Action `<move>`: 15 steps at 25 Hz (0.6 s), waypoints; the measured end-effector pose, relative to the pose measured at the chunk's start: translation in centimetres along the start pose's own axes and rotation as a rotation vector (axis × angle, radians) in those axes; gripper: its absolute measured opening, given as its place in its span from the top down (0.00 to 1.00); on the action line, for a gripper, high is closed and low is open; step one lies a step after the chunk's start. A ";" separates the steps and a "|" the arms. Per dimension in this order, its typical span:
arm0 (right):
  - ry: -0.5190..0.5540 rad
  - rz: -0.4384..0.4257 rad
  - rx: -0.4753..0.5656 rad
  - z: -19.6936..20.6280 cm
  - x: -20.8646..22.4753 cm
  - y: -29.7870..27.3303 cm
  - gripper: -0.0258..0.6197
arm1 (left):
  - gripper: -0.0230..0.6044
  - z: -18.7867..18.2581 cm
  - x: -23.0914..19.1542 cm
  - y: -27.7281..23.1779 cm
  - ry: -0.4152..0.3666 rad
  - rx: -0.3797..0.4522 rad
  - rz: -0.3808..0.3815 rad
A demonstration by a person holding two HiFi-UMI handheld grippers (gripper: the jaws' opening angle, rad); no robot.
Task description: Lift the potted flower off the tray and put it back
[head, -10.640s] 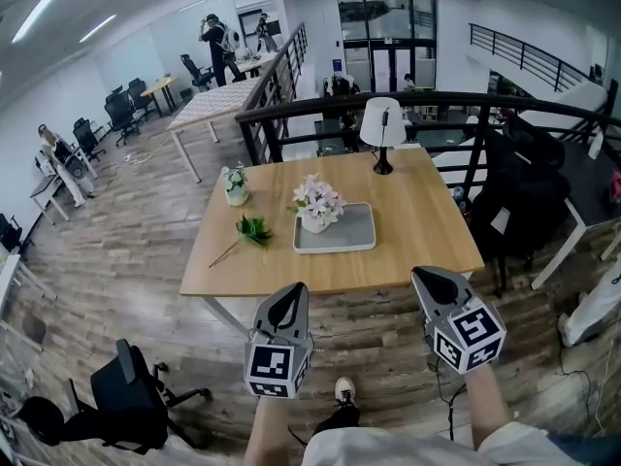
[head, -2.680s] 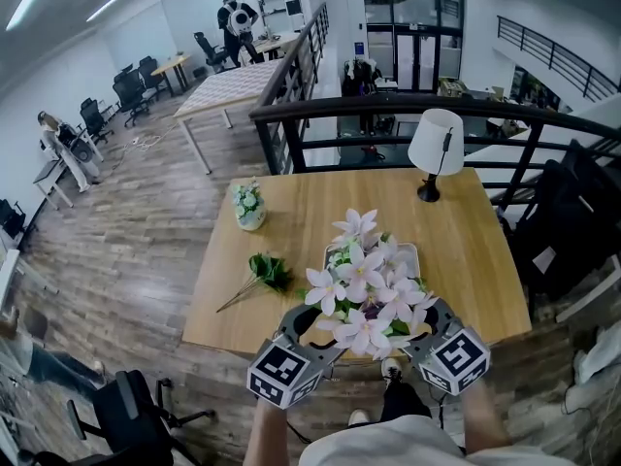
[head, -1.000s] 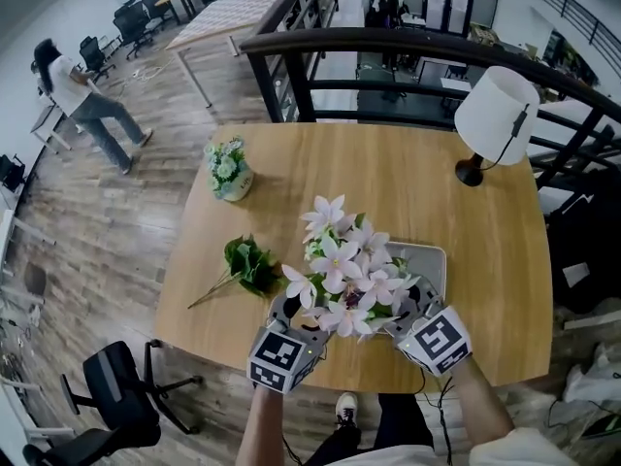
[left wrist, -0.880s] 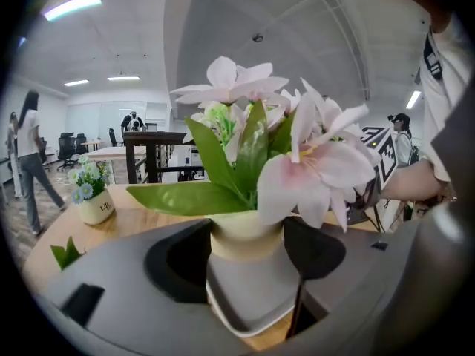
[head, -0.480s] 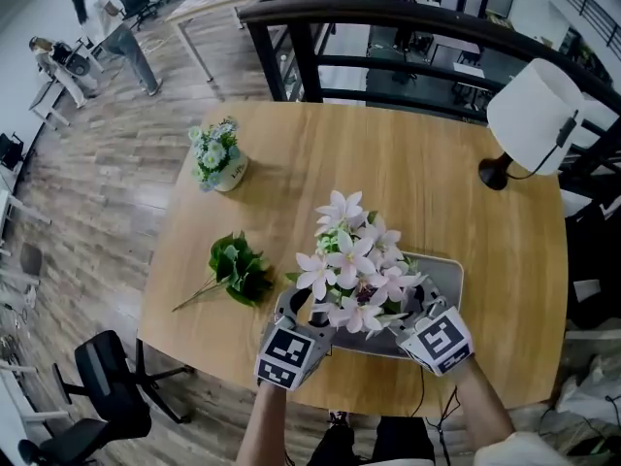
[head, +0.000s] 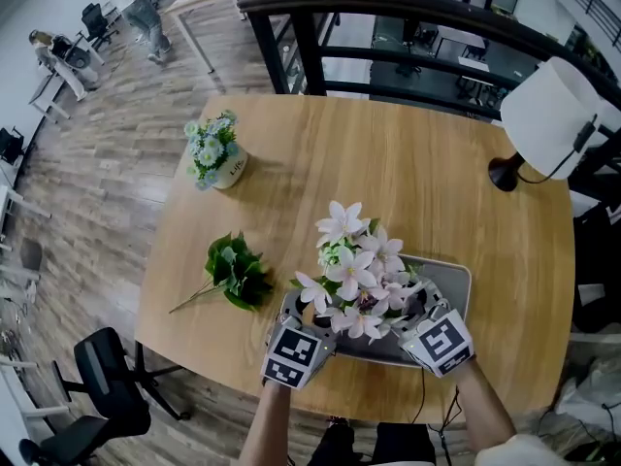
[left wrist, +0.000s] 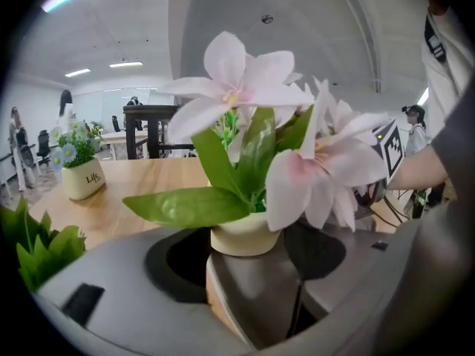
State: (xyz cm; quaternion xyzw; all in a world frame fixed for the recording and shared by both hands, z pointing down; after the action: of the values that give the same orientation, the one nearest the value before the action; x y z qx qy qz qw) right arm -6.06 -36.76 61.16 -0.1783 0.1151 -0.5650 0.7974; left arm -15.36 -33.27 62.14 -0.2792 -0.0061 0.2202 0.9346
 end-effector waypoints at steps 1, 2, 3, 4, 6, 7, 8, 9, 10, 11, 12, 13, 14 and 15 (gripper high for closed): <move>0.002 0.000 0.001 0.0 0.0 -0.1 0.59 | 0.45 0.0 0.0 -0.1 -0.003 0.001 -0.002; 0.003 0.000 0.002 0.0 0.1 -0.1 0.59 | 0.45 0.0 -0.1 -0.1 -0.006 0.004 -0.004; 0.002 0.003 0.003 0.1 0.1 -0.1 0.59 | 0.45 0.0 -0.1 -0.1 -0.008 0.006 -0.006; -0.002 0.006 0.006 0.2 0.2 -0.1 0.59 | 0.45 0.0 -0.1 -0.2 -0.007 0.009 -0.008; -0.018 0.015 0.013 0.6 0.3 -0.2 0.59 | 0.44 0.2 -0.1 -0.2 0.007 0.015 -0.015; -0.029 0.021 0.016 0.8 0.3 -0.2 0.58 | 0.44 0.3 -0.2 -0.2 0.018 0.017 -0.021; -0.036 0.034 0.016 0.9 0.4 -0.1 0.58 | 0.43 0.5 -0.3 0.0 0.027 0.020 -0.029; -0.035 0.056 0.011 1.0 0.5 0.0 0.58 | 0.43 0.6 -0.5 0.2 0.031 0.022 -0.040; -0.025 0.083 0.000 1.0 0.7 0.1 0.58 | 0.41 0.8 -0.7 0.5 0.032 0.024 -0.053; -0.010 0.110 -0.017 1.1 0.9 0.3 0.58 | 0.41 0.9 -0.9 0.9 0.032 0.026 -0.065; 0.002 0.129 -0.034 1.2 1.1 0.5 0.58 | 0.41 1.0 -1.0 1.3 0.034 0.029 -0.072; 0.006 0.139 -0.048 1.3 1.3 0.9 0.58 | 0.42 1.1 -1.1 1.6 0.038 0.031 -0.075; 0.005 0.145 -0.056 1.4 1.3 1.3 0.58 | 0.41 1.3 -1.0 1.9 0.041 0.030 -0.075; 0.001 0.152 -0.059 1.3 1.2 1.7 0.58 | 0.42 1.4 -0.9 2.3 0.043 0.029 -0.076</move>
State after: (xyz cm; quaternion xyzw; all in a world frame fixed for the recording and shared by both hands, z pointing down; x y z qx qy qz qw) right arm -3.67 -37.21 61.62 -0.1923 0.1452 -0.4993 0.8323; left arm -17.27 -31.15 62.23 -0.2700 0.0066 0.1787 0.9461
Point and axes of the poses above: the fingertips, and each gripper's own axes: y backward along the fingers, x to its right, z out of its underside, the point moved 3 cm from there along y, backward along the fingers, and after that the axes turned 2 degrees about y, right-handed, at the moved point
